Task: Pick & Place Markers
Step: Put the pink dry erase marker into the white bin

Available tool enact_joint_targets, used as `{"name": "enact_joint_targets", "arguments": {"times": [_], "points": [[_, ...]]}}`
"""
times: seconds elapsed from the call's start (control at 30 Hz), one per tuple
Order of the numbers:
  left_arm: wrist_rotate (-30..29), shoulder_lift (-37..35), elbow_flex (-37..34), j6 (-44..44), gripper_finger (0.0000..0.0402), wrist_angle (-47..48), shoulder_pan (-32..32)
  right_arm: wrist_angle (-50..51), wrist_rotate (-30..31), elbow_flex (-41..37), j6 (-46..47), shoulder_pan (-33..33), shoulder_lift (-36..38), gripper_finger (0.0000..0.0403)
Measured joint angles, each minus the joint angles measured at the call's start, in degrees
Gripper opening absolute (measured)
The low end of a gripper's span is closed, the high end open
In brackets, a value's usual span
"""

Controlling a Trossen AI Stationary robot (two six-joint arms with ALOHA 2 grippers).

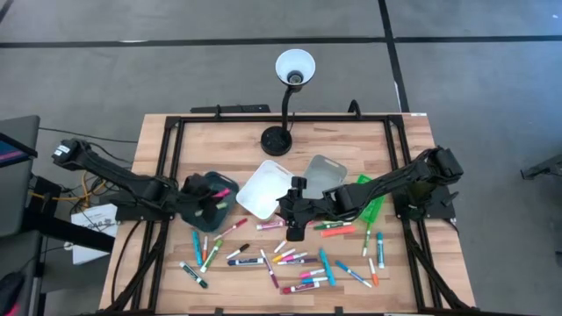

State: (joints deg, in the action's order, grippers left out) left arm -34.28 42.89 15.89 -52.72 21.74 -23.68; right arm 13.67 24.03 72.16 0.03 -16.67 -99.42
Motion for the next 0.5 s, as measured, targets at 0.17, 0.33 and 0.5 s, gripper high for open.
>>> {"name": "enact_joint_targets", "arguments": {"times": [0.17,0.33,0.5], "points": [[-0.2,-3.2,0.0,2.0,0.0135,-0.9,0.0,0.0,0.0,0.0,0.0,0.0,0.0,0.0178],[0.0,-5.0,0.0,7.3,0.0128,-6.9,0.0,0.0,0.0,0.0,0.0,0.0,0.0,0.0175],[0.6,-6.1,0.0,14.8,0.0127,-16.3,0.0,0.0,0.0,0.0,0.0,0.0,0.0,0.0178]]}}
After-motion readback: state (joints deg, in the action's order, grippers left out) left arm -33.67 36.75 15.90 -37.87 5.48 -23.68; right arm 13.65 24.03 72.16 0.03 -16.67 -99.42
